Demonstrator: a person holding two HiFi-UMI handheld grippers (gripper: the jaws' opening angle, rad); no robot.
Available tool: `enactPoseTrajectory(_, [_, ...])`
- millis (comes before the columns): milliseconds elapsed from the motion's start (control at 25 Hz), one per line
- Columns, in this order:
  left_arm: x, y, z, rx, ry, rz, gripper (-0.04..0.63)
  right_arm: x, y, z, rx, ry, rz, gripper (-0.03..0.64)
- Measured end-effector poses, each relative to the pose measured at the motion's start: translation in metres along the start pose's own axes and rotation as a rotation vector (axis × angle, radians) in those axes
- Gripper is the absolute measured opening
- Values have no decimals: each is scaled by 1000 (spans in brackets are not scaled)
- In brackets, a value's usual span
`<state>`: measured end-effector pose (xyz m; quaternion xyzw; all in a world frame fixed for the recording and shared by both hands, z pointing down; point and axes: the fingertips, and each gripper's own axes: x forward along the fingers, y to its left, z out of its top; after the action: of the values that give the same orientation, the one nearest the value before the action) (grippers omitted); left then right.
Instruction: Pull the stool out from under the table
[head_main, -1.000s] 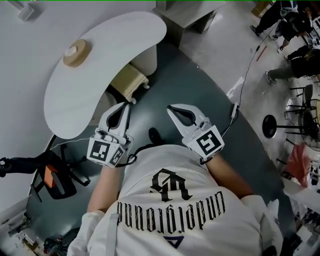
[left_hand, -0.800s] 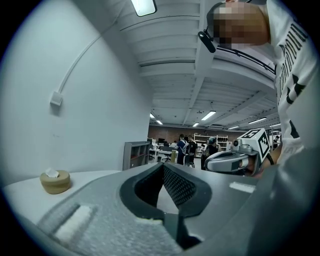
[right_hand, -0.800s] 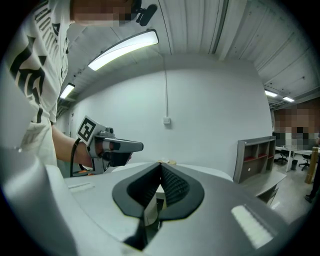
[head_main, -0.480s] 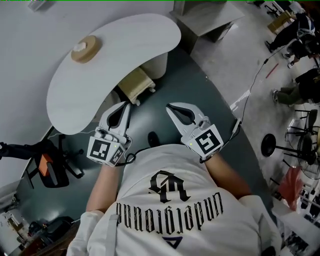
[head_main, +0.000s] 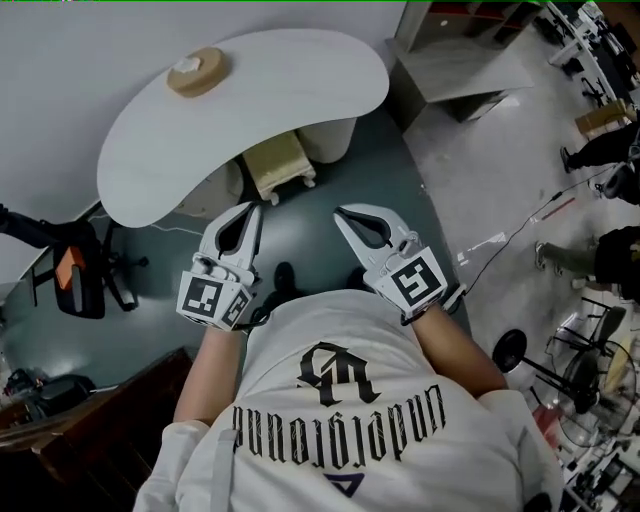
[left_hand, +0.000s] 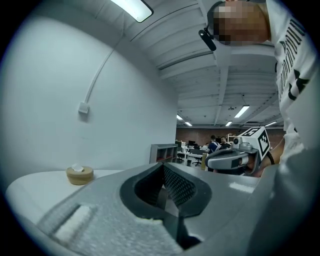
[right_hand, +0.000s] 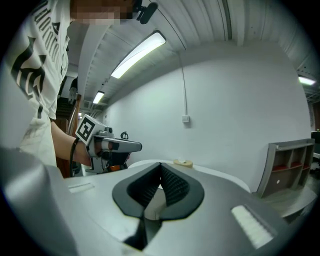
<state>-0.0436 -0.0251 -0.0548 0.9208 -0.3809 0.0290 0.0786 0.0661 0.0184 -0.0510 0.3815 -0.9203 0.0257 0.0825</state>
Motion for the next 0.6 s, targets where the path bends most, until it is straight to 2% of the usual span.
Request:
enactPoseTrajectory(200, [-2, -22, -9, 8, -6, 92, 6, -18, -5, -10, -33, 13, 107, 2])
enactPoseTrajectory(360, [2, -34, -16, 45, 10, 121, 6, -20, -8, -24, -36, 39, 174, 2])
enactPoseTrajectory(600, [6, -29, -32, 15, 35, 145, 6, -5, -15, -46, -29, 81, 212, 2])
